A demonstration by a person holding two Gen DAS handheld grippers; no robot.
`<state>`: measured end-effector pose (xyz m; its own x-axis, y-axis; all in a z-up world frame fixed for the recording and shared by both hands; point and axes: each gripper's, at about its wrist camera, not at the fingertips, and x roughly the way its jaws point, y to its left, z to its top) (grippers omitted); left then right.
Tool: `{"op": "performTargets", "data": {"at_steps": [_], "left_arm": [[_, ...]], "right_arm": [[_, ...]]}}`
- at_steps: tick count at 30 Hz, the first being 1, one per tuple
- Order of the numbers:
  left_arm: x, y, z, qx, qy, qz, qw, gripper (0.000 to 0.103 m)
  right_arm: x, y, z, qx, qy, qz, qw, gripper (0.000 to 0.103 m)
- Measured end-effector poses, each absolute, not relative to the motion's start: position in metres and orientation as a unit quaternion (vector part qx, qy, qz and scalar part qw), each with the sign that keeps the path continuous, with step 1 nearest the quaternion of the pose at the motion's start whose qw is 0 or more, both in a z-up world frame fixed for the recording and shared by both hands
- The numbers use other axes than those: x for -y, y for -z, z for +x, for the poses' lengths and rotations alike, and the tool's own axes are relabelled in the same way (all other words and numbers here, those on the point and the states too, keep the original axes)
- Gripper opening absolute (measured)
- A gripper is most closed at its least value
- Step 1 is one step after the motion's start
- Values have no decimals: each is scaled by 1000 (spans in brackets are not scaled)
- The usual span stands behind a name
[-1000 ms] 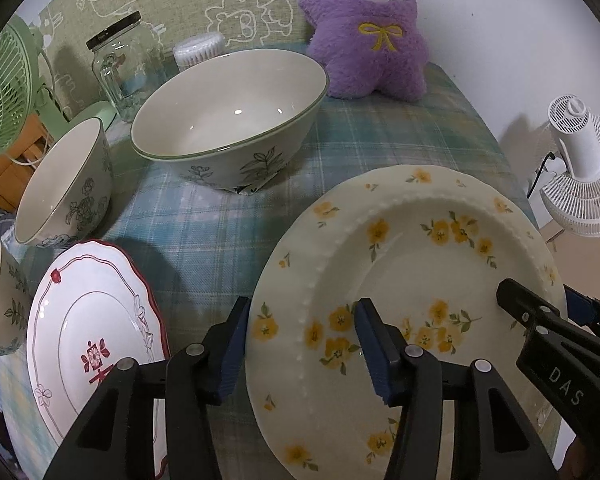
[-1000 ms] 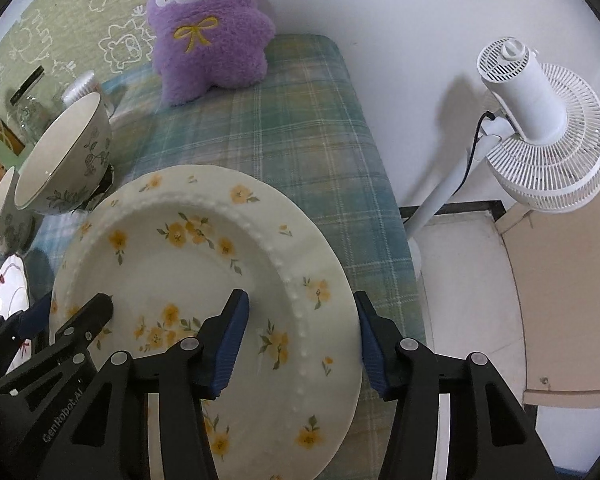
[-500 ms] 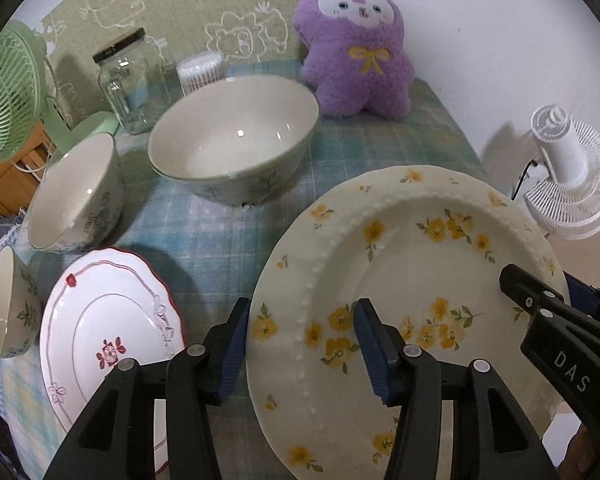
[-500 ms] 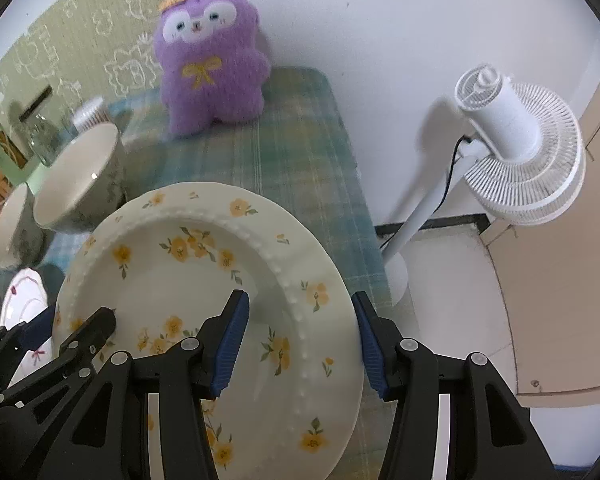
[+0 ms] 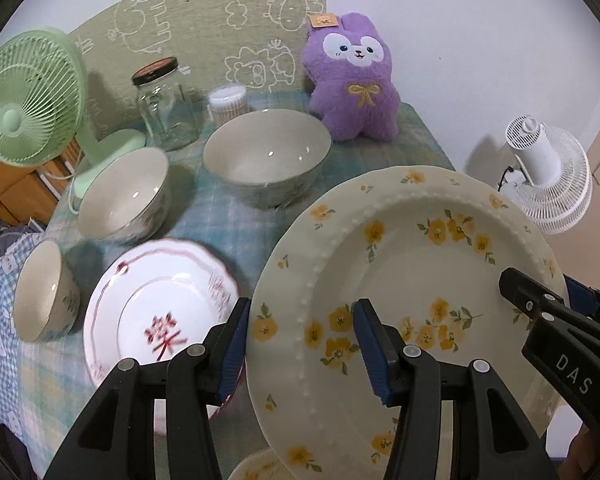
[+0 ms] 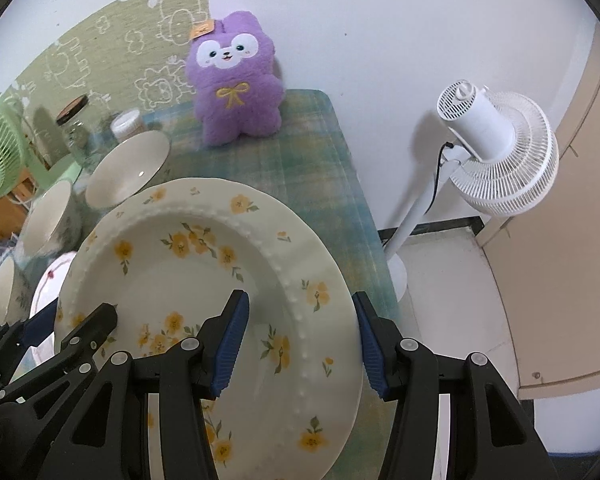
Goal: Organize plates and bowls
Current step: 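Lower the floral plate onto the other floral plate and open both grippers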
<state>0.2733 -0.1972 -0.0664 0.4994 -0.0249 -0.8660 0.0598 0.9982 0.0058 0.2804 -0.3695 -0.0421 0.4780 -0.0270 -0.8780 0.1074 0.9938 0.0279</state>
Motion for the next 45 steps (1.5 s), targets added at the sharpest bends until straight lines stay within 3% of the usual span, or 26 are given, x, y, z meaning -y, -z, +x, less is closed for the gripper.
{"op": "performTargets", "data": {"at_steps": [24, 45], "left_arm": [[179, 103, 155, -528, 64, 53, 845, 52], [188, 121, 141, -533, 46, 75, 842, 57]], "right_arm": [[342, 81, 146, -551, 75, 51, 830, 56], [344, 102, 133, -564, 75, 56, 821, 56]]}}
